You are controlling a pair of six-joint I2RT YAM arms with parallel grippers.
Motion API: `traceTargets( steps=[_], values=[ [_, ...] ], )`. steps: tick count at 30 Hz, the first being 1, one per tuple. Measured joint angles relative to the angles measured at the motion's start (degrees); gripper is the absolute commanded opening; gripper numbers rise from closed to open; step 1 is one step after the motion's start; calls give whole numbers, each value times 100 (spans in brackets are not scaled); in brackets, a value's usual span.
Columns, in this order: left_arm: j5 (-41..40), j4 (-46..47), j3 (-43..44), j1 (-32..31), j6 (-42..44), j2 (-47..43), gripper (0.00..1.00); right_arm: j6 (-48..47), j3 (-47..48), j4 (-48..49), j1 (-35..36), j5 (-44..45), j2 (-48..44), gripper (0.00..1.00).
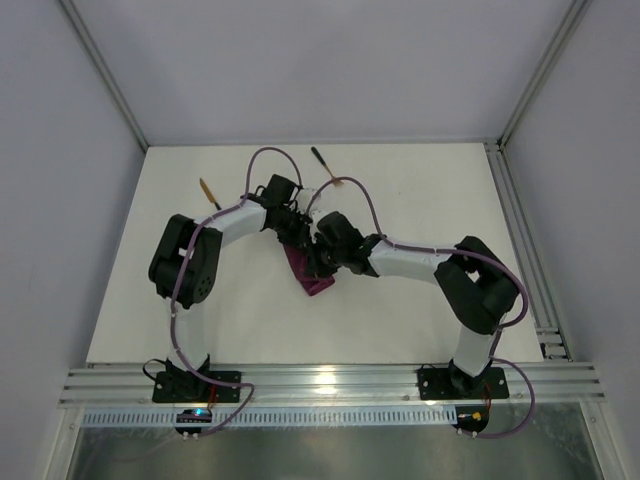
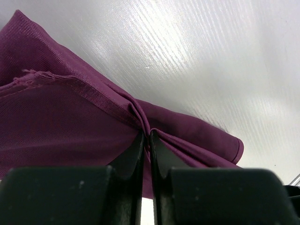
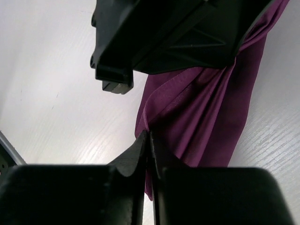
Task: Fold the napkin into a case and place the utensils inside
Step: Smooth out the smaller rectangle-folded napkin at the center of the board.
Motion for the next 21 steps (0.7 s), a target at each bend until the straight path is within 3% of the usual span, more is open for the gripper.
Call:
traceTargets(
  steps=[3,6,12,21],
  values=[
    [-13,2,0,0,17,0,12,114,-26,2,-11,15,44,4],
    [-50,0,0,0,44,0,24,291,-184,98,-85,-4,44,4],
    [-138,0,-13,0,195,-61,37,903,-892,686,-468,-286,20,4],
    [-326,-17,-33,63,612,-824,42,1532,-1322,1434,-612,-649,-11,4]
  ],
)
